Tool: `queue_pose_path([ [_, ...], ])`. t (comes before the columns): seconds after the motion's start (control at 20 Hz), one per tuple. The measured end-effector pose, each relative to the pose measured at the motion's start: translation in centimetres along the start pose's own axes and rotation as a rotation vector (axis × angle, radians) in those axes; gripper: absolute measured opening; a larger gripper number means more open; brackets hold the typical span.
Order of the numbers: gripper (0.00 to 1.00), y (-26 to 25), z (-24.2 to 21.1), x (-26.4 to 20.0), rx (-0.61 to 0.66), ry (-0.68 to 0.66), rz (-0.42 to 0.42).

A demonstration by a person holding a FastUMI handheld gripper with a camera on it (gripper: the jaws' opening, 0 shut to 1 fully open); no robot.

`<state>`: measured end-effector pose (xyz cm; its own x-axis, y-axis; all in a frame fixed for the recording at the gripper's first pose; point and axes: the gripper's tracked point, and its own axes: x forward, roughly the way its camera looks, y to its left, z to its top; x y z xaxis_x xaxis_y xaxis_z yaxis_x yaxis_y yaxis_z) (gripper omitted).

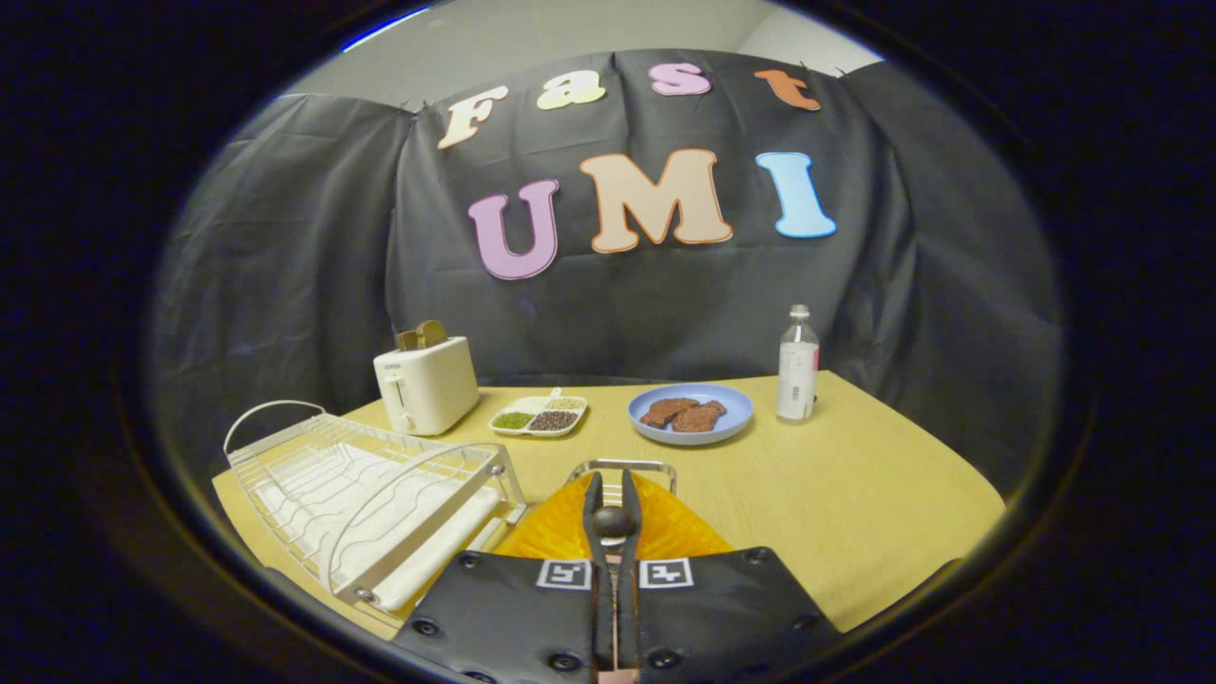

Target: Take the plate from the dish rack, then take the spoon from the basket and place it into the plate.

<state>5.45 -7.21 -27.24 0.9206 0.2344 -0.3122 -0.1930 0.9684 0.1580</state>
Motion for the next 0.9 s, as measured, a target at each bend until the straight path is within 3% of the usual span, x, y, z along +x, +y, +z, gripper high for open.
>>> queue_pose_path([
  [0.25, 0.04, -0.3, 3.6, -1.6, -0.034, -0.003, -0.011],
  [0.55, 0.05, -0.4, 7.7, -6.8, -0.046, -0.005, -0.050],
  [0.9, 0.04, 0.0, 8.9, -12.5, -0.047, -0.002, -0.122],
])
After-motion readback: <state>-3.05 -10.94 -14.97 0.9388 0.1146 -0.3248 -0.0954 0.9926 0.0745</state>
